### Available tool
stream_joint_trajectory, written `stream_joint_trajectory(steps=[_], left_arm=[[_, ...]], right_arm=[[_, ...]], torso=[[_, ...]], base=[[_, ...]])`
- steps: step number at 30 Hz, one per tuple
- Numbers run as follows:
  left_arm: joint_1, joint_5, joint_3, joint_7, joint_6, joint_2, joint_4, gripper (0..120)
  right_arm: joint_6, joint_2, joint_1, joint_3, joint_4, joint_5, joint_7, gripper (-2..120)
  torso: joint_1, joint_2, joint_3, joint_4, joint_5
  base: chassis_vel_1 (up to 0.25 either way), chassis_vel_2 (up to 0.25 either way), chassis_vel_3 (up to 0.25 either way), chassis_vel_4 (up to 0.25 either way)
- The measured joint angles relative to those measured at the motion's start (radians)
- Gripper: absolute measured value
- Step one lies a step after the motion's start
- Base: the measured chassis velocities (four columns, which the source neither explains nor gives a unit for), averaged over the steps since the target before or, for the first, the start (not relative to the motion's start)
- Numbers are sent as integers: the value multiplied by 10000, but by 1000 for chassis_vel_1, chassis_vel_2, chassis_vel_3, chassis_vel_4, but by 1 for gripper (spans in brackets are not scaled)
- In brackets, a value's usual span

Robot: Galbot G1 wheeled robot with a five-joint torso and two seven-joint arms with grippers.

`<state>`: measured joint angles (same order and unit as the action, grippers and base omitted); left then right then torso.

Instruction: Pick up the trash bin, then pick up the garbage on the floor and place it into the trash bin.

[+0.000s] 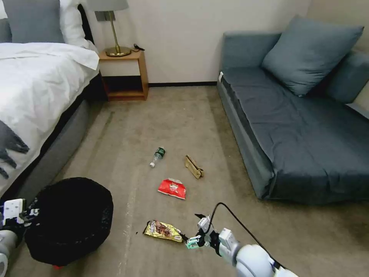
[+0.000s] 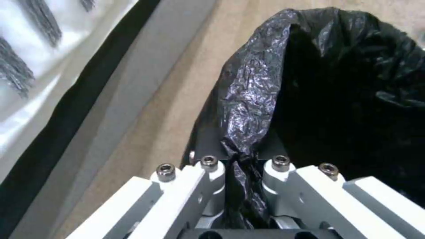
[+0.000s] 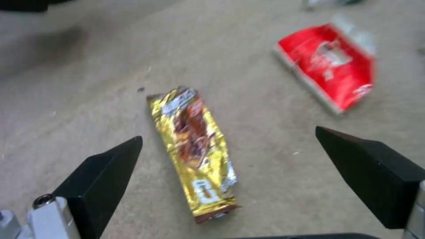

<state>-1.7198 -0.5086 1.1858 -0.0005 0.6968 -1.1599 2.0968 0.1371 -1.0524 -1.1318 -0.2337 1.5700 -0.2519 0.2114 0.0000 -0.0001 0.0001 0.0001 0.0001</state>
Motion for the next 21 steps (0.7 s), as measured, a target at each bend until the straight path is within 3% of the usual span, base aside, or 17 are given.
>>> stream_joint_trajectory(steps=[9, 21], left_arm=[[-150, -23, 155, 27, 15, 0, 164, 6], [-229, -76, 281, 45, 19, -89, 279, 6]], right_arm=[[-764, -738, 983, -1255, -1944, 1174, 407, 100], [-1008, -1220, 1498, -1856, -3245, 2171, 303, 96]], torso=[[0, 0, 0, -1, -1], [0, 0, -1, -1, -2]], base=[[0, 0, 0, 0], [0, 0, 0, 0]])
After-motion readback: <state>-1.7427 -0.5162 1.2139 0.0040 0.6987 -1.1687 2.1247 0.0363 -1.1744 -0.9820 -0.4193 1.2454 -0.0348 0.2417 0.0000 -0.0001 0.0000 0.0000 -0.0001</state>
